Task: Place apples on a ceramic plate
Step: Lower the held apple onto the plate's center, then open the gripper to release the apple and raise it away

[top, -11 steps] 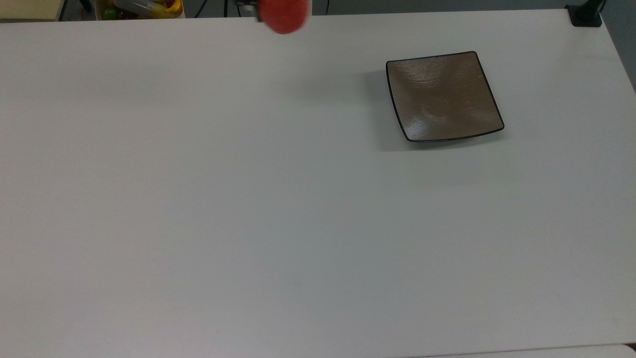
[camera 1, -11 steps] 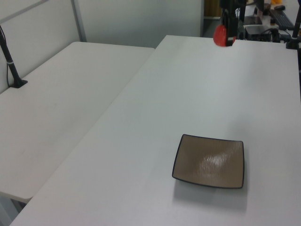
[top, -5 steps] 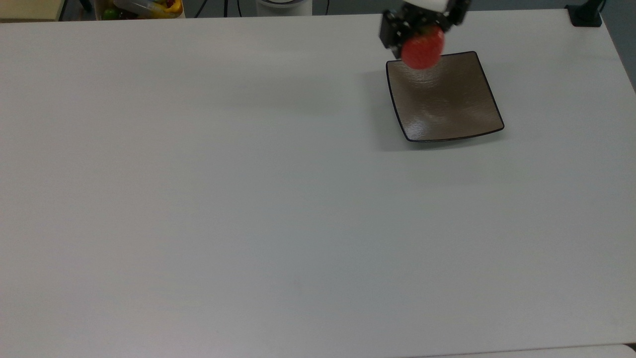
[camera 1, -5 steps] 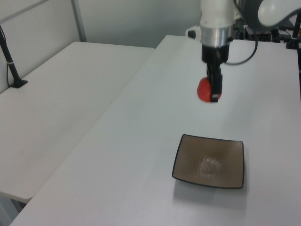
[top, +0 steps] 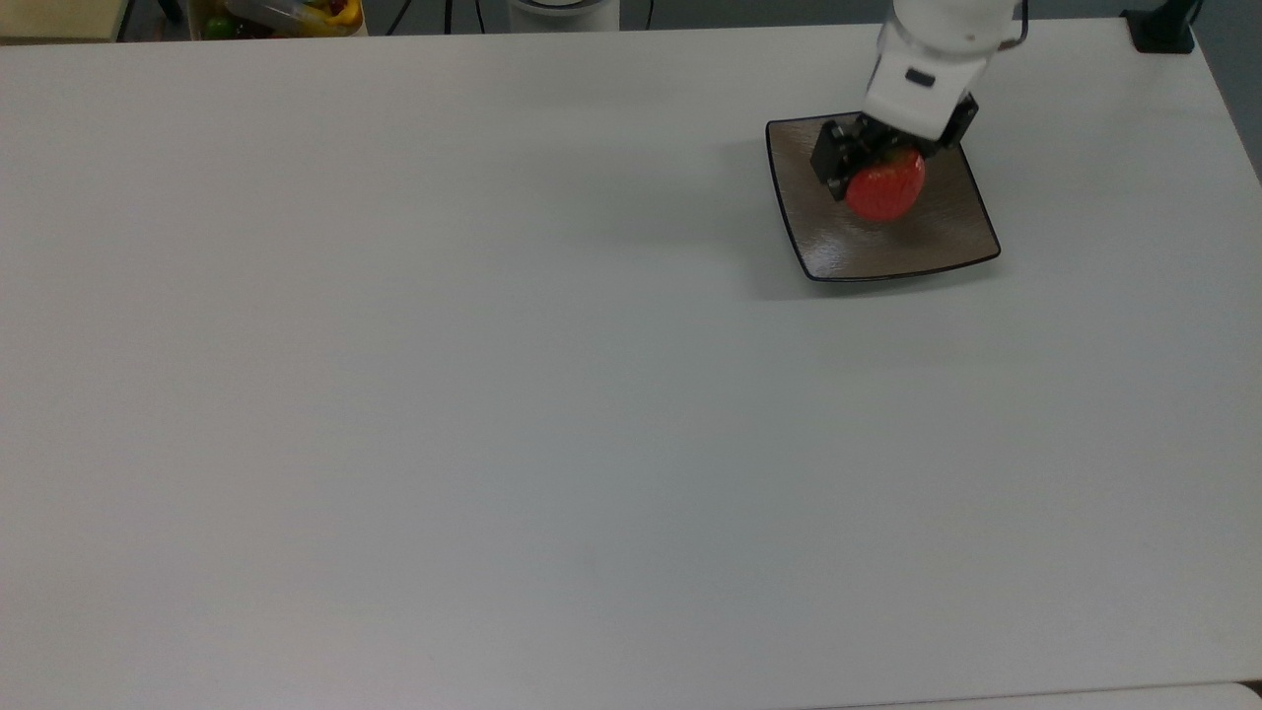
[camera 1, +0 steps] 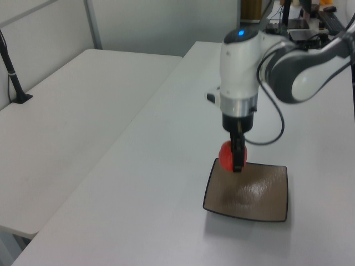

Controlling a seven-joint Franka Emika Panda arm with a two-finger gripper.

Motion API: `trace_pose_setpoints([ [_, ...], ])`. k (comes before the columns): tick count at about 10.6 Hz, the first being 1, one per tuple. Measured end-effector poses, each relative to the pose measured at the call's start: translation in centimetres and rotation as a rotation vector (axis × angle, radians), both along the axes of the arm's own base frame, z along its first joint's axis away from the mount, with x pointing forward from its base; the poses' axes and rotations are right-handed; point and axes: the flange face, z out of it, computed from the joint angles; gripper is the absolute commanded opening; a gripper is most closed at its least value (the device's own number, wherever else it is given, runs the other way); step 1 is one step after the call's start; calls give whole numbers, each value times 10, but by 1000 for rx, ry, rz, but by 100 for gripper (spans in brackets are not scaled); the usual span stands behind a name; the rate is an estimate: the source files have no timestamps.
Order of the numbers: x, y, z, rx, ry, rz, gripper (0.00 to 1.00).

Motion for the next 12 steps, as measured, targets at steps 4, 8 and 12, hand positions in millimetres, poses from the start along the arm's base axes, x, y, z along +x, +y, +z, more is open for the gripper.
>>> trace_pose_setpoints([
  [4,-24,26,-48,-61,45,67,34],
  [8,-30,33,-58,-56,36,56,100],
  [12,-28,31,-58,-54,34,42,100],
])
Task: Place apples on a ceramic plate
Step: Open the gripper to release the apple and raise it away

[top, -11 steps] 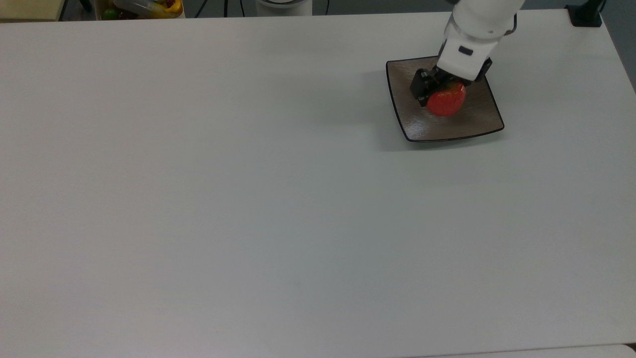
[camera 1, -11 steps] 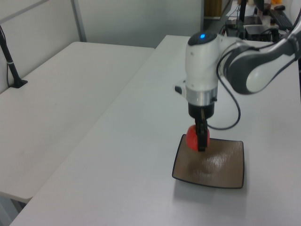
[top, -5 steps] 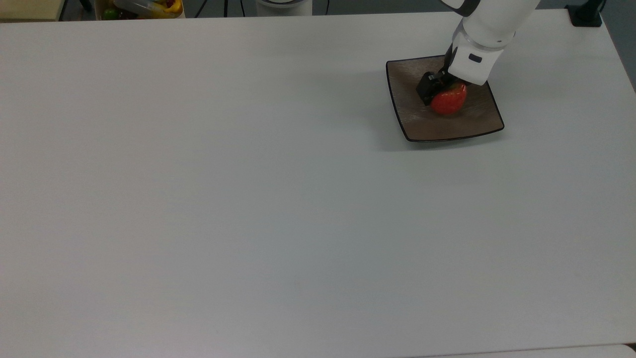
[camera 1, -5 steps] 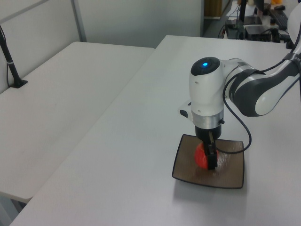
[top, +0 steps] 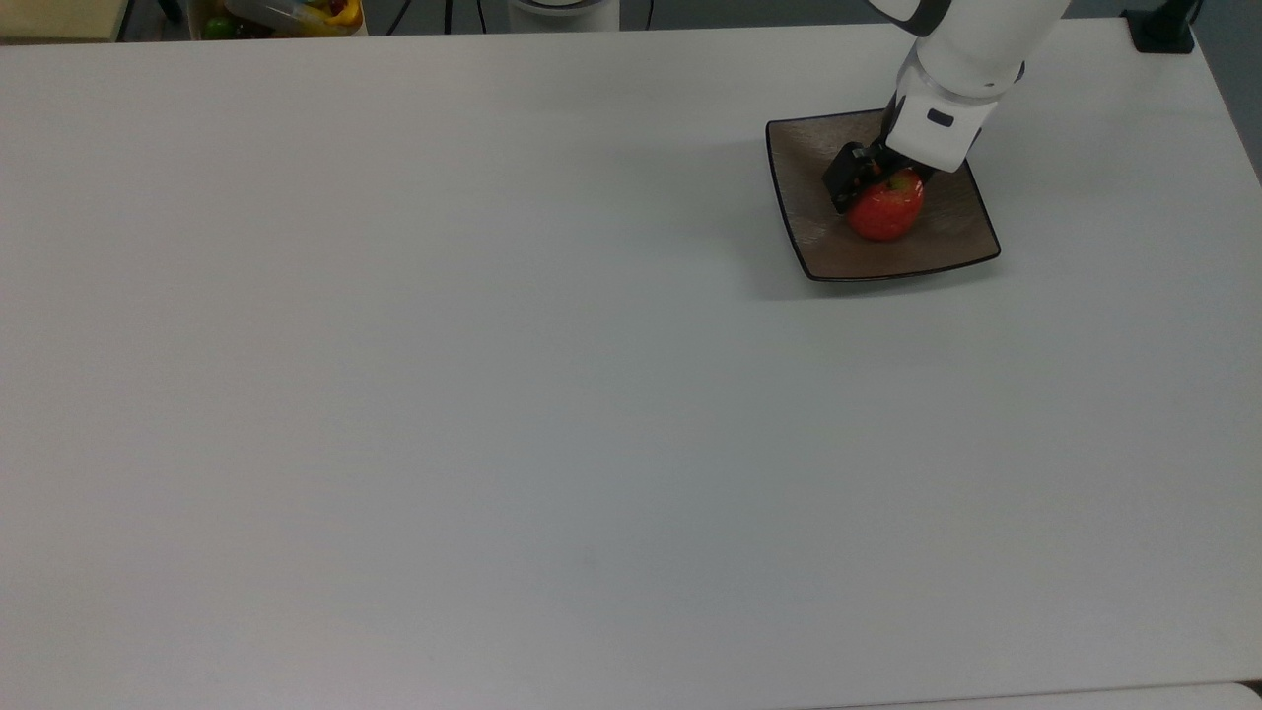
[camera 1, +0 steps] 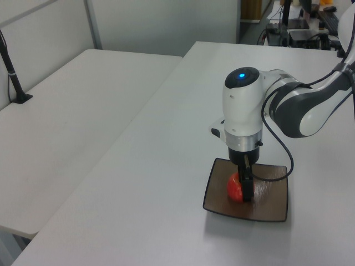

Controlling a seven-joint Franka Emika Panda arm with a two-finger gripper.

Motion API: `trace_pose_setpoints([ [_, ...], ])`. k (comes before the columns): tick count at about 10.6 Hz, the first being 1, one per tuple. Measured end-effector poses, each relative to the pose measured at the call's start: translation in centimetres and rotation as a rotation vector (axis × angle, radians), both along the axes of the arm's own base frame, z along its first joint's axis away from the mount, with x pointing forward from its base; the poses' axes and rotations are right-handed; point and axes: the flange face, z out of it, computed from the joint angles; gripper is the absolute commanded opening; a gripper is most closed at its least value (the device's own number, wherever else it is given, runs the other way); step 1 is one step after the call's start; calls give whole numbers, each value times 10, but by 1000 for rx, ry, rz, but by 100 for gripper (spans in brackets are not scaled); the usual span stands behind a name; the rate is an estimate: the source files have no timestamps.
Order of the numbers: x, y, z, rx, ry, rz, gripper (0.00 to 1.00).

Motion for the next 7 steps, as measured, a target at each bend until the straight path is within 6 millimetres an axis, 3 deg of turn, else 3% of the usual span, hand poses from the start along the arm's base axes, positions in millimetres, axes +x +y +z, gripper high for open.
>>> trace_pose_setpoints([
  [3,4,0,11,12,-18,-8,100],
  [5,9,-5,47,39,-72,-23,100],
  [7,14,-26,100,55,-136,-58,100],
])
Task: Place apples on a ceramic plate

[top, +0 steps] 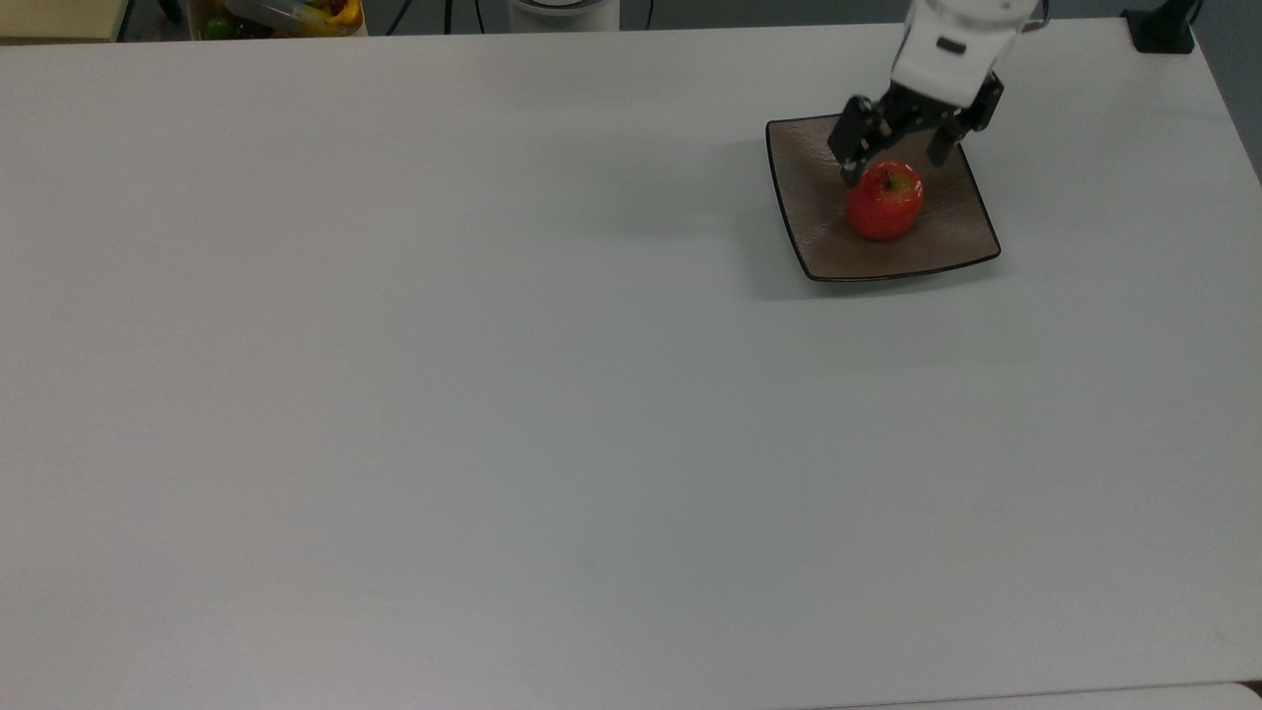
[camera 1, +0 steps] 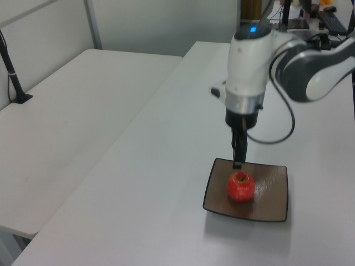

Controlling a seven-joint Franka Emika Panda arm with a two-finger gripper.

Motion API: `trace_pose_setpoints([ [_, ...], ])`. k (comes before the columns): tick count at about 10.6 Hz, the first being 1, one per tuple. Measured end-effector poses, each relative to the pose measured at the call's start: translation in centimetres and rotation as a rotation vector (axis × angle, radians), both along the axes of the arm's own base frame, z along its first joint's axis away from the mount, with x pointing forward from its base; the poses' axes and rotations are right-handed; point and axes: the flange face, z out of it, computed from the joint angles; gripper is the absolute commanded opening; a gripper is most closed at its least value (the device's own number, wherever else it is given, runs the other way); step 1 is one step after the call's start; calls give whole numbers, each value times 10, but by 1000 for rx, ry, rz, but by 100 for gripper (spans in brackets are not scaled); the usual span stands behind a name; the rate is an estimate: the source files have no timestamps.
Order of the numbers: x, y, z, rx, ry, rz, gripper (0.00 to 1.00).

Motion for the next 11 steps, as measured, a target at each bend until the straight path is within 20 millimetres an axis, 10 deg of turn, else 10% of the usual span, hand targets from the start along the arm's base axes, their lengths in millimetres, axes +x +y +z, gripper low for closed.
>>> trace_pose_setpoints([
  [6,-3,-141,186,75,0,-300,100],
  [11,13,-278,210,45,34,-433,100],
])
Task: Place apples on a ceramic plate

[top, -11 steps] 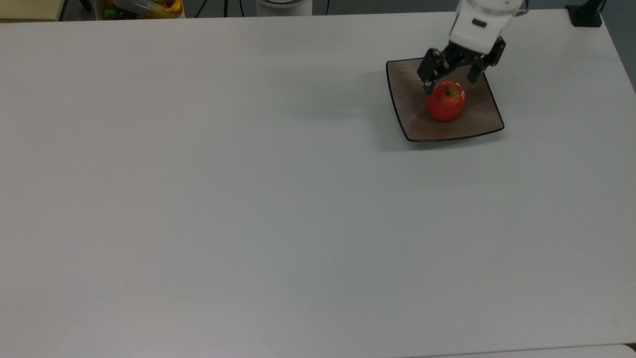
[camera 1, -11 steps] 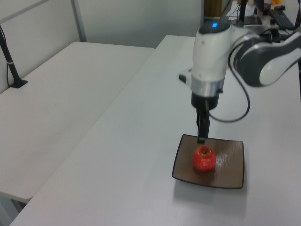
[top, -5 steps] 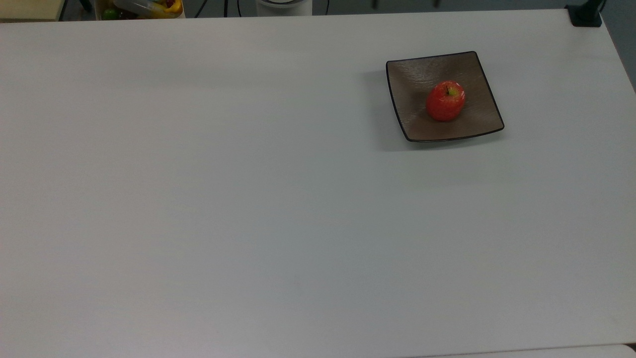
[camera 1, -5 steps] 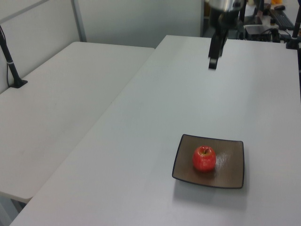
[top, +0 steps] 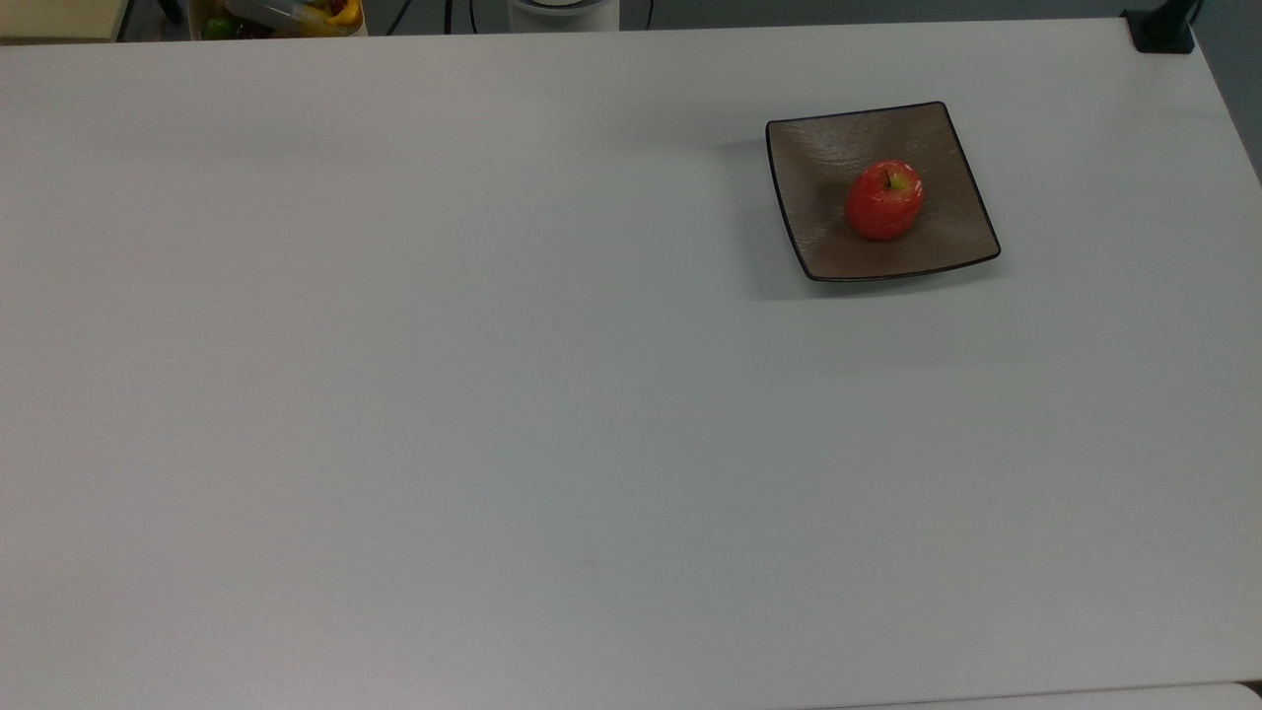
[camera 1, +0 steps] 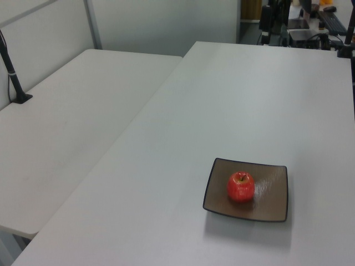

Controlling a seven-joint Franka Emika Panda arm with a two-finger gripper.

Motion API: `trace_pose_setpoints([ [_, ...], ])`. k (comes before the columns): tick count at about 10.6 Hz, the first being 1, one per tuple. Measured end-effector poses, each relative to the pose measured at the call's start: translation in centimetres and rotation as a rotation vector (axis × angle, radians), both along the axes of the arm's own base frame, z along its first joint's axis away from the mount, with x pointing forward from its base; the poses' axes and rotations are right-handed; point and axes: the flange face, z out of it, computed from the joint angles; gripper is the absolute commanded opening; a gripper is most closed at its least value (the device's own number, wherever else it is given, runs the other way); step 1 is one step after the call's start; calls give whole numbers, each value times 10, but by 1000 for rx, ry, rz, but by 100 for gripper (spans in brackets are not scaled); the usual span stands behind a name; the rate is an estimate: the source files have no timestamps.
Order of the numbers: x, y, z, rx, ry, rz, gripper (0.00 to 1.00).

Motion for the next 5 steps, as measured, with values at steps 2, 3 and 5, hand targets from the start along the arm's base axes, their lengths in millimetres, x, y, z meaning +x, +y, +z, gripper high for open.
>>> trace_pose_setpoints([
  [2,11,-34,-8,0,-9,85,100],
  [3,17,-38,-14,2,-31,137,100],
  [5,24,-36,-29,1,-31,225,100],
])
